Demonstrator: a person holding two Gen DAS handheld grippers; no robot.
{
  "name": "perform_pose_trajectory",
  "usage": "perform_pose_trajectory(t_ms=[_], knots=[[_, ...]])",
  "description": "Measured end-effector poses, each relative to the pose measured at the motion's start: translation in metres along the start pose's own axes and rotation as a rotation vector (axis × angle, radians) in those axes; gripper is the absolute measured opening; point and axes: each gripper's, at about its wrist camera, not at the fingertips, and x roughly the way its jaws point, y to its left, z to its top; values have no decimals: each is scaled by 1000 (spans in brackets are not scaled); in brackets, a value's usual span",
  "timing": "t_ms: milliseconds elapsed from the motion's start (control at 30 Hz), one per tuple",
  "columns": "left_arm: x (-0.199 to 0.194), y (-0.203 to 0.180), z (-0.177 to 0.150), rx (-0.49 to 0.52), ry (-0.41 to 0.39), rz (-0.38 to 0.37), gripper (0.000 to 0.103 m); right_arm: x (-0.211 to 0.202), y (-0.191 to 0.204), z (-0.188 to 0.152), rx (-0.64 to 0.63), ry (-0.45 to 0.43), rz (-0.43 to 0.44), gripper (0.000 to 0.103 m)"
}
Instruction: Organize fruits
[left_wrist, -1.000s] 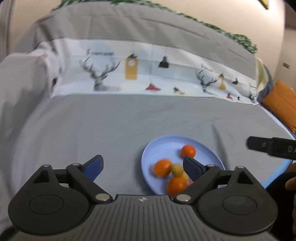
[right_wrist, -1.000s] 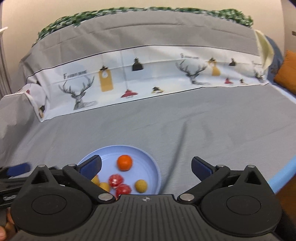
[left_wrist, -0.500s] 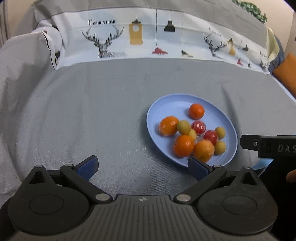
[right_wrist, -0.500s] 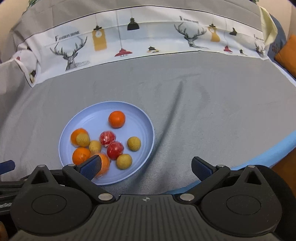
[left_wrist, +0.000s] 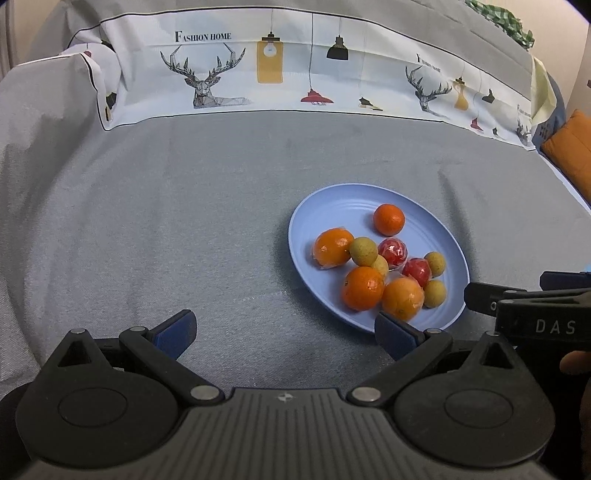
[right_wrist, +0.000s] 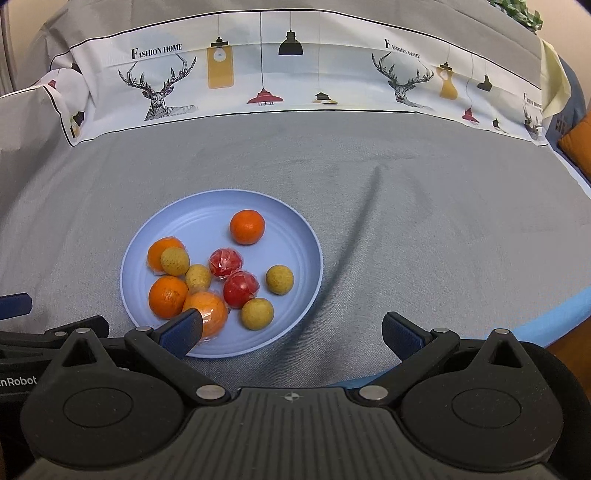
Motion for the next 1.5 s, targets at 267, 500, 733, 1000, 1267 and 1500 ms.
perform_pose_trajectory(t_ms=[267,500,733,1000,1267,1500], knots=[[0,-1,0,5,-2,-8,103,0,1,0,-9,0,1,102],[0,-1,0,8,-7,-15,103,0,0,0,-7,0,2,102],[0,-2,0,10,-8,-21,103,0,0,0,-7,-1,2,102],[1,-1,0,1,-6,-32,103,1,0,0,-7,0,2,102],[2,0,1,-6,-6,-38,103,2,0,-1,-9,3,0,102],[3,0,1,-8,-7,-42,103,3,0,-2,-6,5,-4,102]])
